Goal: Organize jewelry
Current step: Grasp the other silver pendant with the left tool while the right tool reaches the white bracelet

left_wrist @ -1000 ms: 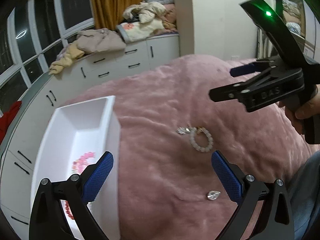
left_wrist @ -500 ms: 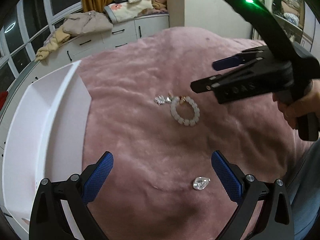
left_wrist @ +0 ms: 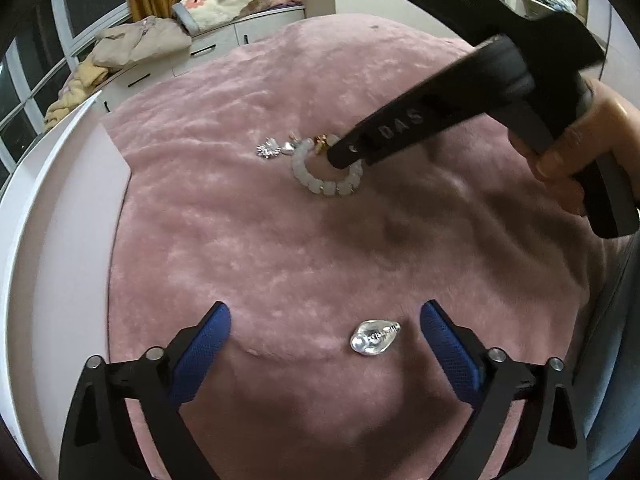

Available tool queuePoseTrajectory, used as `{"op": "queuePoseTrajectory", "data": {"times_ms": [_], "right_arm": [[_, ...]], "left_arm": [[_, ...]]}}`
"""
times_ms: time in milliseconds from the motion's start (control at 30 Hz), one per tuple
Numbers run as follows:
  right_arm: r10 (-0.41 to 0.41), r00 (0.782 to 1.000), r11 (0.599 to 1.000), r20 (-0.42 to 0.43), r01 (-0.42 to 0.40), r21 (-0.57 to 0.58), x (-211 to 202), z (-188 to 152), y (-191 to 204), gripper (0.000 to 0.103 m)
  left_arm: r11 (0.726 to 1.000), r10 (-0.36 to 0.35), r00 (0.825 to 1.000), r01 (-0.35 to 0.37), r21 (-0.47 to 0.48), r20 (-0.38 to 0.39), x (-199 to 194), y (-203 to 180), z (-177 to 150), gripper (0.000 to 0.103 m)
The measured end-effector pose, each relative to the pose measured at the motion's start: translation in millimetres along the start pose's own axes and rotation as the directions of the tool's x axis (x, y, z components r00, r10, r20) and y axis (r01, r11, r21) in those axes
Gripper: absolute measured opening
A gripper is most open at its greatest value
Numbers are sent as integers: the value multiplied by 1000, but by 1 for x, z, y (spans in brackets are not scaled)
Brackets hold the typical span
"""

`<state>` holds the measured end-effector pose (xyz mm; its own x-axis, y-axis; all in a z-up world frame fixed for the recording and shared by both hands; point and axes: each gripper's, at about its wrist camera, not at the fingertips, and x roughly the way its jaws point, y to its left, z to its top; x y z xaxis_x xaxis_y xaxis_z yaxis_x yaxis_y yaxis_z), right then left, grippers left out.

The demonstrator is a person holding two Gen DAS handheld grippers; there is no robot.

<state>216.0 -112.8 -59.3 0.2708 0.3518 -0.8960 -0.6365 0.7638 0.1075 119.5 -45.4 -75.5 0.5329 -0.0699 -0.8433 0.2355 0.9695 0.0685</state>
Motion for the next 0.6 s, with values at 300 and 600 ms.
{"op": "queuePoseTrajectory", "data": {"times_ms": [300,600], "right_arm": [[26,1000,998,-14,-25,55,10,0,-7,25],[66,998,996,-16,-65,68,9,-8,-14,13]], "left_arm": [[1000,-13,1000,13,27,-6,10,-5,-8,66],[998,-55,998,55,-5,-12,8,-1,-10,31]]}}
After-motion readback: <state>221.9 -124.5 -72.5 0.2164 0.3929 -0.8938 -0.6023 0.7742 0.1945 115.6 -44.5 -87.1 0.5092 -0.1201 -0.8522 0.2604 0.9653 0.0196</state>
